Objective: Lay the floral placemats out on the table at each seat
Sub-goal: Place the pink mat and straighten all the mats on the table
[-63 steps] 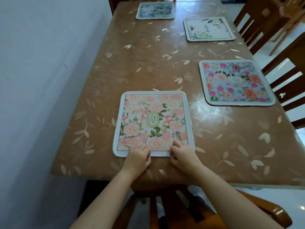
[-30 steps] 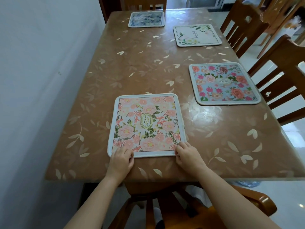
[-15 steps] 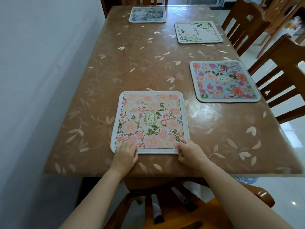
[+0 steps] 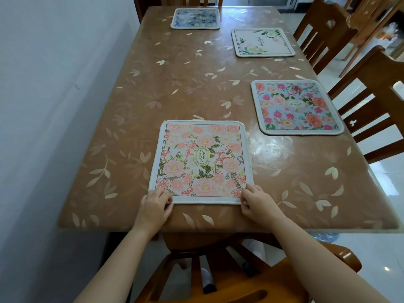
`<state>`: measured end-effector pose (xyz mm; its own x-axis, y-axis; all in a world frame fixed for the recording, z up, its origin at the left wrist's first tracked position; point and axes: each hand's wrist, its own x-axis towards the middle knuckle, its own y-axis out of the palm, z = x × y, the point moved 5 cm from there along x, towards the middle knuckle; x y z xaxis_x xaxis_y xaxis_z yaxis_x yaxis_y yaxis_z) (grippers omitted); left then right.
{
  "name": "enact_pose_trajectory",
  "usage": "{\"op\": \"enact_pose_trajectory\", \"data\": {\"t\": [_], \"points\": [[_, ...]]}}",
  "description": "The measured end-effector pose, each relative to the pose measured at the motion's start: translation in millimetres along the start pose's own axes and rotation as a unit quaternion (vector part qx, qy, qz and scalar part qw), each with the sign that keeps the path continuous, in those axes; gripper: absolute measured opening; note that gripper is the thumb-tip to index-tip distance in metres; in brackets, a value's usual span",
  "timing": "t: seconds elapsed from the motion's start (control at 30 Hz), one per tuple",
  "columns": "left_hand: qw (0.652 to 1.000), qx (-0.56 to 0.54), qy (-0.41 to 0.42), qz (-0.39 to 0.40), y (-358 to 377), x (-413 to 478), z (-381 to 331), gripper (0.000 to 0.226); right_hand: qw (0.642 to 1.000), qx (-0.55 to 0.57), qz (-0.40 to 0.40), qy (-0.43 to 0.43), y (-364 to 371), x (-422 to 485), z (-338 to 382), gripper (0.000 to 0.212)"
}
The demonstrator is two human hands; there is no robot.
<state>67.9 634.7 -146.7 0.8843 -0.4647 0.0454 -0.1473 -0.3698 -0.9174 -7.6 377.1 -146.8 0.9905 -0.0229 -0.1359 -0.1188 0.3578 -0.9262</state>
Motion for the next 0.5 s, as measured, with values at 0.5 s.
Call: {"op": "enact_pose_trajectory", "data": {"t": [0.5], "points": [[0.999,-0.011,-0.039,0.009,2.3,-1.9,-3.6,0.014,1.000,0.006,0.011,0.003,0.7,0.6,1.7,0.010]]}}
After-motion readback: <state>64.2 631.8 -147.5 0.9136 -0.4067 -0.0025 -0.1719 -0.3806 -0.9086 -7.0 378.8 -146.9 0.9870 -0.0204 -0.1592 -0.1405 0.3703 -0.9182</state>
